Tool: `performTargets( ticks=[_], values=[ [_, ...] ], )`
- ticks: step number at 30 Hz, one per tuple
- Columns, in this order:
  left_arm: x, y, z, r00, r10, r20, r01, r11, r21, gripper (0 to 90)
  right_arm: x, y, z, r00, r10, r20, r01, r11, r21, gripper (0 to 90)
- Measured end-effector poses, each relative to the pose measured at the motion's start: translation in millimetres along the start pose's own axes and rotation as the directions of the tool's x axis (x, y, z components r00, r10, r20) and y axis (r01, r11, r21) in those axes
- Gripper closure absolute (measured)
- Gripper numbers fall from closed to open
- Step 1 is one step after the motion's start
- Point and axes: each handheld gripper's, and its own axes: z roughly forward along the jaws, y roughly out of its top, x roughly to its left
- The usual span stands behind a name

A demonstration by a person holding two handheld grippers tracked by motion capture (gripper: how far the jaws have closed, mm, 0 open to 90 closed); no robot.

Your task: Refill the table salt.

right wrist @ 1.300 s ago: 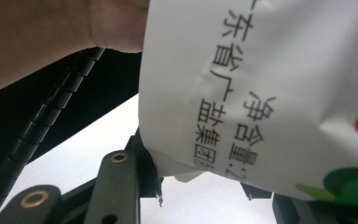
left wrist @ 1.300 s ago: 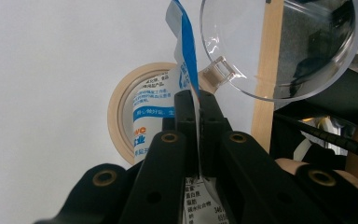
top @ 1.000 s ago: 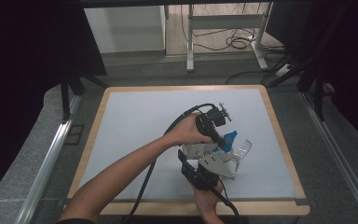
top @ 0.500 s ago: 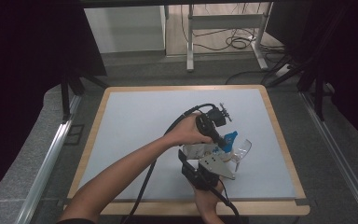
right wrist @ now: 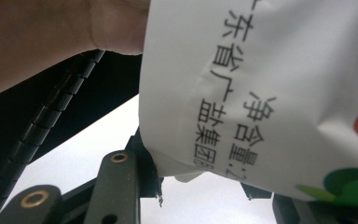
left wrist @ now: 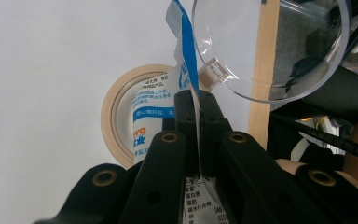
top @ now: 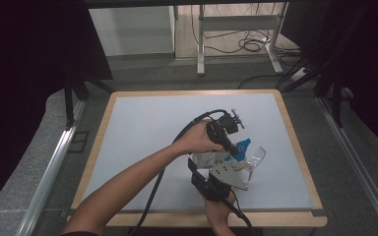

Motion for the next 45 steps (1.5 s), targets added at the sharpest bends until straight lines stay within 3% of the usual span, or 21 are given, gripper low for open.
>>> performTargets(
  ticks=[45],
  values=[
    [-1.2,-1.0,0.4,1.0,-0.001,0.009,0.001,1.0,-0.004,90.0,1.2,-0.4,-3.1,1.0,-0.006,0.0,0.006,1.0,0.003,57.7]
  ],
)
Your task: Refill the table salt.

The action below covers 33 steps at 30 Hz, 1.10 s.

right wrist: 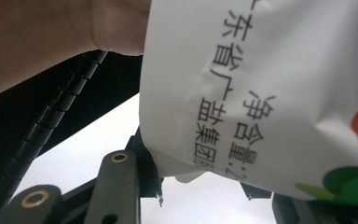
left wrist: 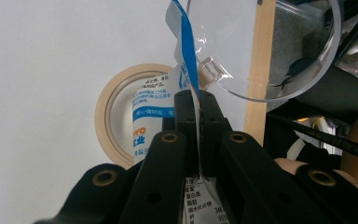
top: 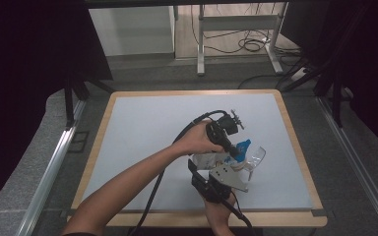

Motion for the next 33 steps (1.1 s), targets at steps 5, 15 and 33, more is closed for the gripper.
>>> performTargets(
  ticks=[5,15,33],
  values=[
    [0.8,-0.4,-0.2,1.0,0.0,-0.002,0.0,1.0,-0.002,90.0,-0.3,-0.2,0.8,1.0,-0.003,-0.002,0.003,1.0,0.002,57.7],
    [0.6,-1.2,-1.0,1.0,-0.004,-0.004,0.004,1.0,-0.002,90.0,0.4,-0.7,1.7,1.0,-0.008,-0.002,0.008,1.0,0.001,57.7],
    [0.3,-0.2,-0.3,1.0,0.0,-0.003,0.0,1.0,-0.003,90.0,-0.1,-0.7,1.4,1.0,-0.01,0.0,0.01,1.0,0.003,57.7]
  ],
)
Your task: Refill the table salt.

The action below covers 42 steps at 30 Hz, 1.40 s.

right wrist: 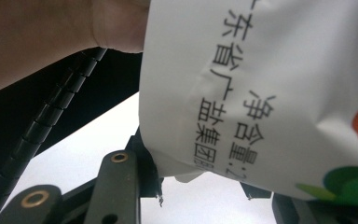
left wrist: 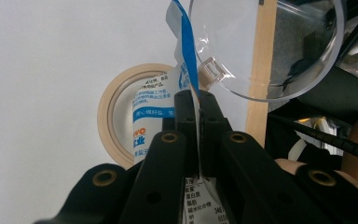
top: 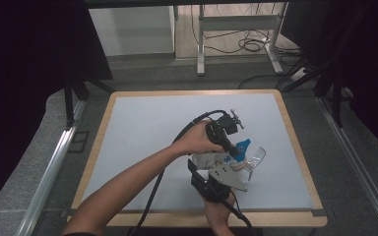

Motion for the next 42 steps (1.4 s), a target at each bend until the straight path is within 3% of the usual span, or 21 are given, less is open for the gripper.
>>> performTargets(
  ticks=[42],
  values=[
    [2.7,3.3,2.7,0.9992,-0.012,0.038,0.012,0.9999,0.011,90.0,-1.6,2.7,-3.6,0.9999,0.007,0.009,-0.007,1.0,-0.011,58.1]
  ],
)
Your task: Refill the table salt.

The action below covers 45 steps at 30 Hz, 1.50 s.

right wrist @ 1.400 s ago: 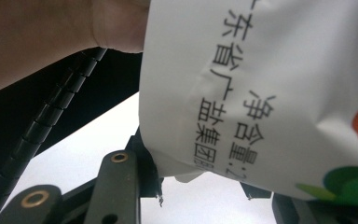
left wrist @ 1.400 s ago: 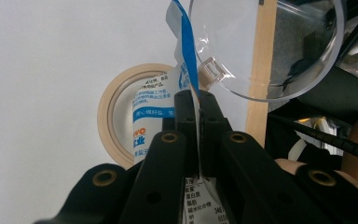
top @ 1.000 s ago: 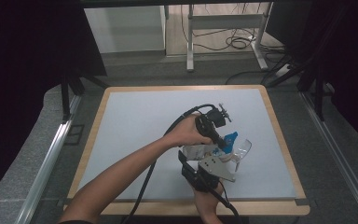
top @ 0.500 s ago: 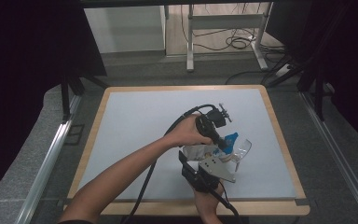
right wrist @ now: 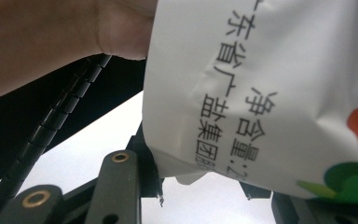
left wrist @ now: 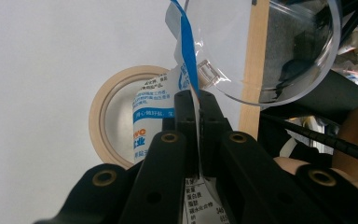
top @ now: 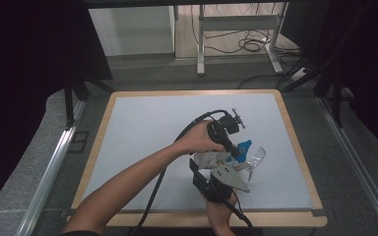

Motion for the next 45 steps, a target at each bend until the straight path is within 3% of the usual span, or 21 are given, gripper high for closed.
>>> performTargets(
  ticks=[26,45],
  values=[
    [1.3,-3.5,-0.3,1.0,-0.003,0.001,0.003,0.9999,-0.011,90.0,1.2,-1.5,0.4,0.9999,-0.012,-0.003,0.012,1.0,0.007,58.1],
    [1.0,-11.0,-4.7,1.0,0.002,0.0,-0.002,0.9989,-0.047,90.0,5.6,-19.1,2.9,0.9973,-0.074,0.003,0.074,0.996,0.051,57.5]
  ],
)
